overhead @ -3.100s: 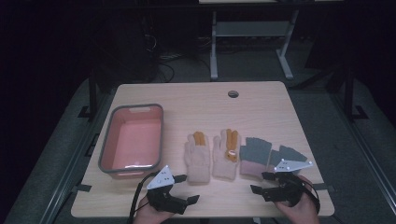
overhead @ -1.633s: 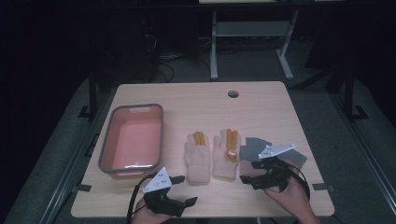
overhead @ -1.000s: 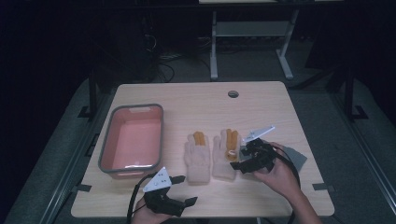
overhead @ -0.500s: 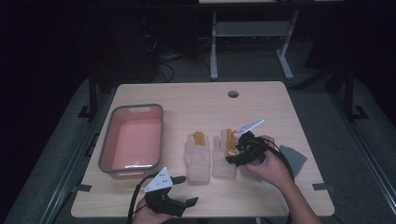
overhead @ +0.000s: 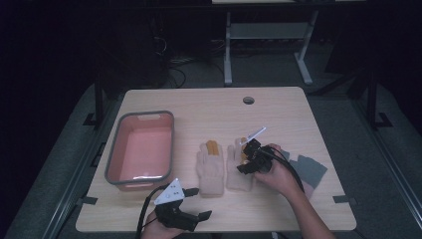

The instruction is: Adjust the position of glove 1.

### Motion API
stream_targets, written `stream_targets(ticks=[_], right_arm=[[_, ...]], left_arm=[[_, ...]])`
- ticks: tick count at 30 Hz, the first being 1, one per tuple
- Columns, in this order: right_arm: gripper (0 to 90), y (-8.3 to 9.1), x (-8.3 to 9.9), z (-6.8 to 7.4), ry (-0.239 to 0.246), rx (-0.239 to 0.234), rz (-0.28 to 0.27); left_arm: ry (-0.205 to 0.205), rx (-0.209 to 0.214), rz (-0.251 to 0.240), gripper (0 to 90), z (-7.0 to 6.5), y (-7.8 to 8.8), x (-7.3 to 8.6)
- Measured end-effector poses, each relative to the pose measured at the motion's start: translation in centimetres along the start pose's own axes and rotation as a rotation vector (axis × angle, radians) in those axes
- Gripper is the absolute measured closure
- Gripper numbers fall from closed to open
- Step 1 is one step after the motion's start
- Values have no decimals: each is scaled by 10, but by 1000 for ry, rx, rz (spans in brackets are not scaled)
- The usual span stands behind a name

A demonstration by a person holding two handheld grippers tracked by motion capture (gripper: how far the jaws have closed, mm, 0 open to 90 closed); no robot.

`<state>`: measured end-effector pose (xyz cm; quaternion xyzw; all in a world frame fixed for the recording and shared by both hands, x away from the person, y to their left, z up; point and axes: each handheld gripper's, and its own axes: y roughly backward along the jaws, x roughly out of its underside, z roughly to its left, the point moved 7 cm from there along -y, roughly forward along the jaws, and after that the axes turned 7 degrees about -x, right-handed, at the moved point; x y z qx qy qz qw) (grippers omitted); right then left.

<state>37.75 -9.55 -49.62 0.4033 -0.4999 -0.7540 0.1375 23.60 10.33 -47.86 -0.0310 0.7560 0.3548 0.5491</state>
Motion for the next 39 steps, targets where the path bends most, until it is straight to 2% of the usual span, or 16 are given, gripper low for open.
stream_targets(ticks=[3,8,13,17,22,28,32,39], right_arm=[[505,-5,2,-3,-10,33,26],[531,-8,1,-3,-24,47,34],[559,-9,2,-2,3,69,51],[611,-6,0,-1,-5,60,37],[633,-3,-1,2,1,39,39],[640,8,-6,6,25,39,21],[641,18,-11,9,37,36,2],[642,35,-17,15,56,32,-30]], left_arm=[[1,0,-12,163,-1,1,-2],[-1,-2,-7,163,1,1,-2],[2,-3,-8,163,0,1,-2],[-2,-6,-8,163,0,2,-2],[4,-6,-11,163,2,2,-2],[9,-7,-12,163,1,3,-2],[-4,-9,-8,163,2,4,-2],[18,-10,-19,163,0,5,-3]])
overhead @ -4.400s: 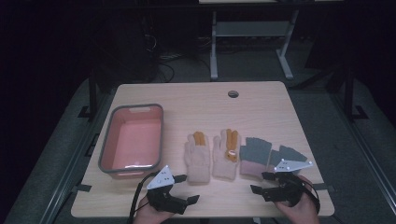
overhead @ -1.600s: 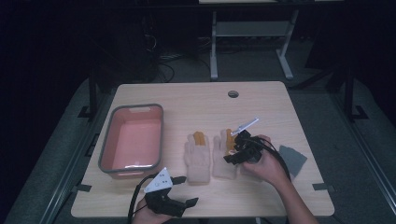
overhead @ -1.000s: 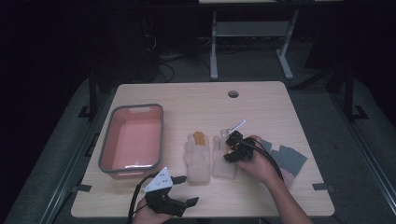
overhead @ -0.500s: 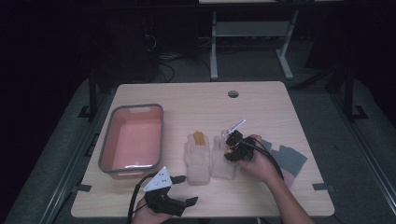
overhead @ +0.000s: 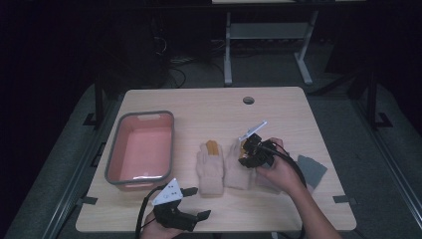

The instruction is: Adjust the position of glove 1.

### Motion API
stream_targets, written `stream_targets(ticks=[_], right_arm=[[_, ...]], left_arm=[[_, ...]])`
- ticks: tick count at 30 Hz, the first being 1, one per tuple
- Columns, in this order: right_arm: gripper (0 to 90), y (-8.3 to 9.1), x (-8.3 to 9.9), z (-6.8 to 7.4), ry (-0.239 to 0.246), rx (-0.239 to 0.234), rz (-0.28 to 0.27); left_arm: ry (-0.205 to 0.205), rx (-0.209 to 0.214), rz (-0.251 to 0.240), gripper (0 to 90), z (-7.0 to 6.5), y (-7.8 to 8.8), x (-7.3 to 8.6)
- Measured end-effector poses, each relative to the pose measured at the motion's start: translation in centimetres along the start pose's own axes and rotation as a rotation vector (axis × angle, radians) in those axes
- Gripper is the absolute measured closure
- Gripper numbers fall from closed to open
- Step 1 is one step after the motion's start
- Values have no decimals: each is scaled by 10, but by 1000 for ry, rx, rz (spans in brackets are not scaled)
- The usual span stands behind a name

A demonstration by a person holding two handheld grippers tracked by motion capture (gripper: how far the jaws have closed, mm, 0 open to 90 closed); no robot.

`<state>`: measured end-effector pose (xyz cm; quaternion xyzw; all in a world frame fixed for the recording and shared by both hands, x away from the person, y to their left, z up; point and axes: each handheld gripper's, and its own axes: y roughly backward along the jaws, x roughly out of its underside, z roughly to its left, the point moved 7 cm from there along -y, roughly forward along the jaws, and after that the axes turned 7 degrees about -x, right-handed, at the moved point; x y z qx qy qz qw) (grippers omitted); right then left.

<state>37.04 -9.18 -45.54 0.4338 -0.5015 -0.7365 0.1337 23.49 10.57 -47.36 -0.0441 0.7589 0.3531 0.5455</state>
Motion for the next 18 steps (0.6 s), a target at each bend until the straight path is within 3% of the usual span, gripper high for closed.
stream_targets(ticks=[10,18], right_arm=[[641,17,-19,17,59,-28,-40],[640,6,-44,42,141,-67,-30]], left_arm=[[8,-3,-1,163,0,2,0],[-2,-5,-10,163,1,4,-2]])
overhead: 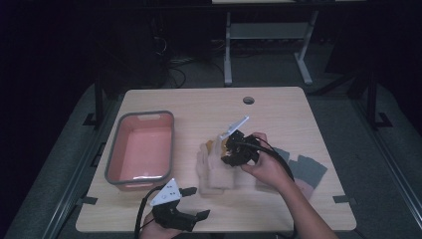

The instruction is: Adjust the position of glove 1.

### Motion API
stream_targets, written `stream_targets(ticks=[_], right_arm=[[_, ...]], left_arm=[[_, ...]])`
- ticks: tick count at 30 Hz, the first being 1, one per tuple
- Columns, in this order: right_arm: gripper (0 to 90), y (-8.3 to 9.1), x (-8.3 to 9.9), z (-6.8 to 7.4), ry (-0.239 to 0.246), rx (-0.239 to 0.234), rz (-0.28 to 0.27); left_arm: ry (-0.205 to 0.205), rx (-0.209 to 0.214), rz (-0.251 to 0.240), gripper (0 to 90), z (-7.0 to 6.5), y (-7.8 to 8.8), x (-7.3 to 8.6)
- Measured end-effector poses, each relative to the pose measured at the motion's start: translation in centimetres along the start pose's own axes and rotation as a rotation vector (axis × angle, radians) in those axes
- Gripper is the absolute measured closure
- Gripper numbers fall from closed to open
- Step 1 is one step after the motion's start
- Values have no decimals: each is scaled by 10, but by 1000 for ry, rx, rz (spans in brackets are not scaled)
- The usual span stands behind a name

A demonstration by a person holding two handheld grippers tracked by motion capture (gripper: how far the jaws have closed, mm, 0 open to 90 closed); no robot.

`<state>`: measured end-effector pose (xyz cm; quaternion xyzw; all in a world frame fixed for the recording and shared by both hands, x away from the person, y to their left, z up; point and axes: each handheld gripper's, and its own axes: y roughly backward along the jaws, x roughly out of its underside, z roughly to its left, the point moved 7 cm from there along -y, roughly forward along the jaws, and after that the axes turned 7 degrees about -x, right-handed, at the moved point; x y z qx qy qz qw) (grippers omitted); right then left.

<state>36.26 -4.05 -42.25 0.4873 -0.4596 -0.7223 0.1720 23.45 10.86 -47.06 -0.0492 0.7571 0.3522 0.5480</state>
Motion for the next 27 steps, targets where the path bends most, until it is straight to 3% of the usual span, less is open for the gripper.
stream_targets(ticks=[11,27], right_arm=[[638,-26,-25,11,40,-44,21],[617,-63,-11,4,19,-90,103]], left_arm=[[8,-1,-2,163,1,3,-1],[12,-1,-5,163,2,2,-1]])
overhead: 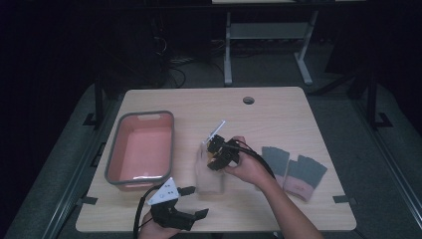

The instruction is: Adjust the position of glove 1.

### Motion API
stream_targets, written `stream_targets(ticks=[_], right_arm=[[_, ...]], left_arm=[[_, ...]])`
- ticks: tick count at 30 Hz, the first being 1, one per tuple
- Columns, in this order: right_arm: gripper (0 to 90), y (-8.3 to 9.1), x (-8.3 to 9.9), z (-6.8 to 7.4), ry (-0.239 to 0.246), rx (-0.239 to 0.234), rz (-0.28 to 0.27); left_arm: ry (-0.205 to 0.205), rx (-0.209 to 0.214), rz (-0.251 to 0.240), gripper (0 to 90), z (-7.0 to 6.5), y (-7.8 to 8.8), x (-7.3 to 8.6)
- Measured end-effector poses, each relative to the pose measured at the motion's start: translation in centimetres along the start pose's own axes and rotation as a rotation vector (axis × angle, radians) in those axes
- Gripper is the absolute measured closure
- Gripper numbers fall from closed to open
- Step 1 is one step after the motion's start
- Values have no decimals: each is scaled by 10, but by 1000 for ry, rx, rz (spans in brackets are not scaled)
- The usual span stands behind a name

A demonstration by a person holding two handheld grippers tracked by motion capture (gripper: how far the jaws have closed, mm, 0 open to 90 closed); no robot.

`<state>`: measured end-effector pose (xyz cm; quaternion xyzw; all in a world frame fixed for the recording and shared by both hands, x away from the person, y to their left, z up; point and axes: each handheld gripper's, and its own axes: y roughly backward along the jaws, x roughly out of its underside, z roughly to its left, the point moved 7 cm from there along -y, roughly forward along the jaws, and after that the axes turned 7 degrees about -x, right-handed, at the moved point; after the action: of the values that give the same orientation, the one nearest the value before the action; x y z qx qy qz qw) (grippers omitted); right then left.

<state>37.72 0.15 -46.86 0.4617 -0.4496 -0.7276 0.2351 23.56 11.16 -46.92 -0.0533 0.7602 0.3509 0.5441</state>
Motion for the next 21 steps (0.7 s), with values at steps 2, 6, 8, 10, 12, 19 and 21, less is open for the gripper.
stream_targets(ticks=[2,6,8,10,12,19,21], right_arm=[[613,-1,1,-1,-6,-4,-1],[574,-1,2,-2,-14,-14,-9],[528,2,1,-2,-12,-14,-29],[489,5,-3,-1,-9,-8,-47],[452,6,-7,1,-1,0,-50],[420,-6,-20,6,23,14,-53],[416,-11,-23,6,28,17,-45]], left_arm=[[-2,-2,-1,163,0,0,0],[-1,-2,-1,163,0,0,0],[0,-1,0,163,0,0,0],[-3,-1,2,163,0,0,0],[-4,-2,3,163,0,-1,0],[-3,-2,-1,163,0,0,-1],[-5,-3,0,163,0,1,-1]])
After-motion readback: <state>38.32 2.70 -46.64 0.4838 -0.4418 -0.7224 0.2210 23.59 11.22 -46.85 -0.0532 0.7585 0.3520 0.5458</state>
